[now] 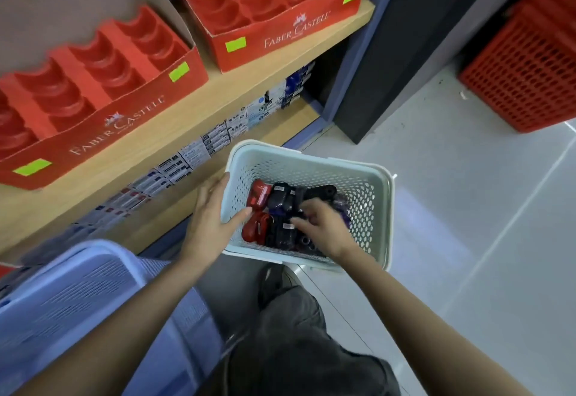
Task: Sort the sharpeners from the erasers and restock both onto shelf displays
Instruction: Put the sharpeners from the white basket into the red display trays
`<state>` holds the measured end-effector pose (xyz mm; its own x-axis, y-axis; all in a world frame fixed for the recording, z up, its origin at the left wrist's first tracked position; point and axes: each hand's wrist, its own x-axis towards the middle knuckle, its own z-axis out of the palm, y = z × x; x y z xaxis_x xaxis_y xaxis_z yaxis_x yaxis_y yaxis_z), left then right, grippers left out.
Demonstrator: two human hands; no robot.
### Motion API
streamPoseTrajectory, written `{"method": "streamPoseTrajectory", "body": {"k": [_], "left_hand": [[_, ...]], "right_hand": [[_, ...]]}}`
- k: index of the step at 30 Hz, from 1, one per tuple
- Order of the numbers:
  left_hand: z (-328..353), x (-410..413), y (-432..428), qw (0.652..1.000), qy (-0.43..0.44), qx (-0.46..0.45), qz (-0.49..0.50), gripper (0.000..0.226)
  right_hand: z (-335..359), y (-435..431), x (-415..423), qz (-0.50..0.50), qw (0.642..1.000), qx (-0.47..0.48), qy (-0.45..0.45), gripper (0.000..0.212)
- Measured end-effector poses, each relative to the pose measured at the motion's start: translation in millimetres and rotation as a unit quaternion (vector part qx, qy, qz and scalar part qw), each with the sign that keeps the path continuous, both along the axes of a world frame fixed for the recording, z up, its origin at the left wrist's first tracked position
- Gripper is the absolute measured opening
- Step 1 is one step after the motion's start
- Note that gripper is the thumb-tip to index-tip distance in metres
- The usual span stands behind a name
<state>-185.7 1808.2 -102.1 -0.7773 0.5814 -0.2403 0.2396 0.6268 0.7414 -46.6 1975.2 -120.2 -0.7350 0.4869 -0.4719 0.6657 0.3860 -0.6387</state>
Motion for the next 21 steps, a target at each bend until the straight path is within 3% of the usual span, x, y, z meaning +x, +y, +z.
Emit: {"method": "streamPoseTrajectory", "body": {"k": [2, 4, 9, 12, 14, 17, 21], "left_hand": [[-13, 1, 1, 1.000, -0.015, 0.010, -0.003, 0.071], [-23, 2, 0, 1.000, 0.004, 0.012, -0.001, 0.065], [-27, 3, 0, 0.999, 0.053, -0.009, 0.006, 0.057], [-24, 3, 1, 0.999, 0.042, -0.017, -0.004, 0.055], [-19, 1, -1, 1.000, 0.023, -0.008, -0.001, 0.053], [-1, -3, -4, 0.999, 0.035, 0.038, -0.009, 0.051], [39, 3, 2, 0.989, -0.100, 0.103, -0.028, 0.051]], "right_hand": [[-24, -8, -13, 0.006, 0.989, -0.108, -0.103, 0.062], [-42, -9, -26, 0.002, 0.988, -0.079, -0.136, 0.073], [-48, -8, -42, 0.094, 0.982, 0.017, -0.163, 0.049], [-44, -6, -34, 0.091, 0.990, 0.015, -0.105, 0.040], [-30, -5, -30, -0.038, 0.994, -0.095, -0.032, 0.033], [5, -3, -30, -0.217, 0.938, -0.248, 0.104, 0.024], [60, -6, -39, -0.183, 0.925, -0.282, 0.180, 0.031]]}}
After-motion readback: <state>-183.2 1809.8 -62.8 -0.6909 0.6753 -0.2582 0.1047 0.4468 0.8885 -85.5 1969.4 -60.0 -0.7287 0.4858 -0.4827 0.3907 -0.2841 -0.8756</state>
